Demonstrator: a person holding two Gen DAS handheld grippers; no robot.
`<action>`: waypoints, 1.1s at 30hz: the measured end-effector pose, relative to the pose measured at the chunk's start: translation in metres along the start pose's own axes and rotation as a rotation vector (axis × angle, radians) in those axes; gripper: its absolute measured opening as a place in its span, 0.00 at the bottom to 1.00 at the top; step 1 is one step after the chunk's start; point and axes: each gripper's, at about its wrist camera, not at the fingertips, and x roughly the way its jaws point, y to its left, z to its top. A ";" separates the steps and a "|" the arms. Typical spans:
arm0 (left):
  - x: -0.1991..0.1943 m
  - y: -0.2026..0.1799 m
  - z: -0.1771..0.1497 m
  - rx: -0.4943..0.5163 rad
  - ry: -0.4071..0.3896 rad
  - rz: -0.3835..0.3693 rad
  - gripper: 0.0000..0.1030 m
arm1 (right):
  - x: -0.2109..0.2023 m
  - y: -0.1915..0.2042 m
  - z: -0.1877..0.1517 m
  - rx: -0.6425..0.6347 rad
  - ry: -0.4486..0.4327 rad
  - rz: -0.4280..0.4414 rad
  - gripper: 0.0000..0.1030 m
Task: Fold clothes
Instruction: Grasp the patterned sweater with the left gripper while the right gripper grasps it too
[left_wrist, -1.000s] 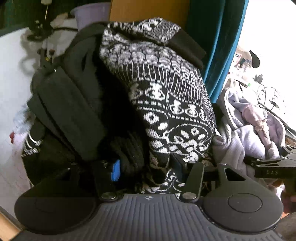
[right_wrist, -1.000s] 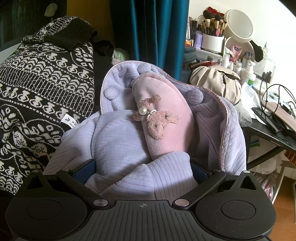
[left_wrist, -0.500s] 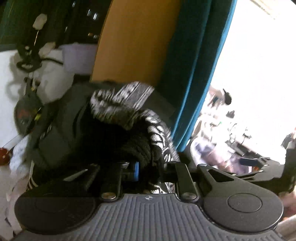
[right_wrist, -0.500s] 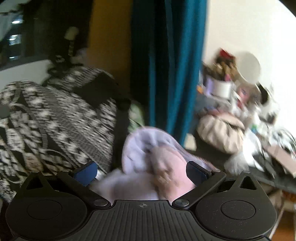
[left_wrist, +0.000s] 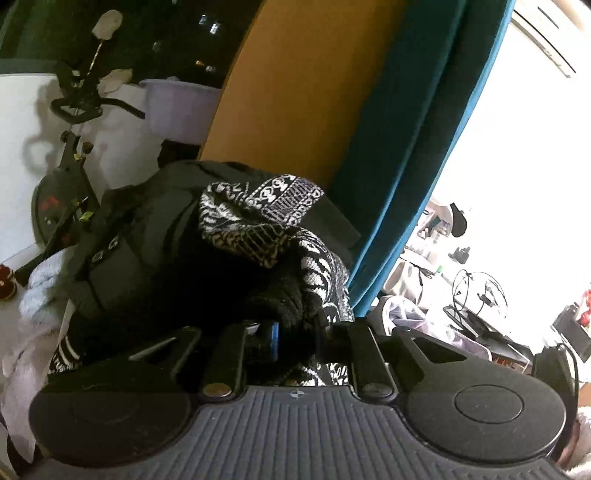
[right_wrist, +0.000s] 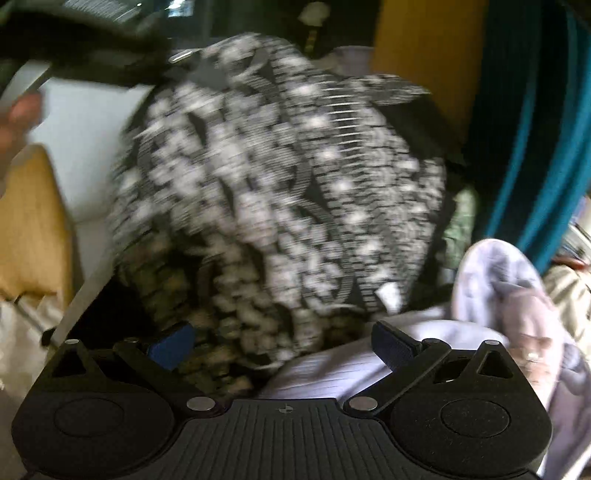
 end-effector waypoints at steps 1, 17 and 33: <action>0.001 -0.001 0.002 0.000 0.001 -0.005 0.16 | 0.003 0.004 -0.002 -0.006 0.006 0.015 0.99; -0.013 -0.018 0.019 0.057 -0.060 -0.105 0.14 | 0.017 -0.041 0.024 0.313 -0.014 0.145 0.07; -0.052 0.011 0.062 0.042 -0.341 0.011 0.13 | -0.022 -0.035 0.108 0.166 -0.277 0.131 0.32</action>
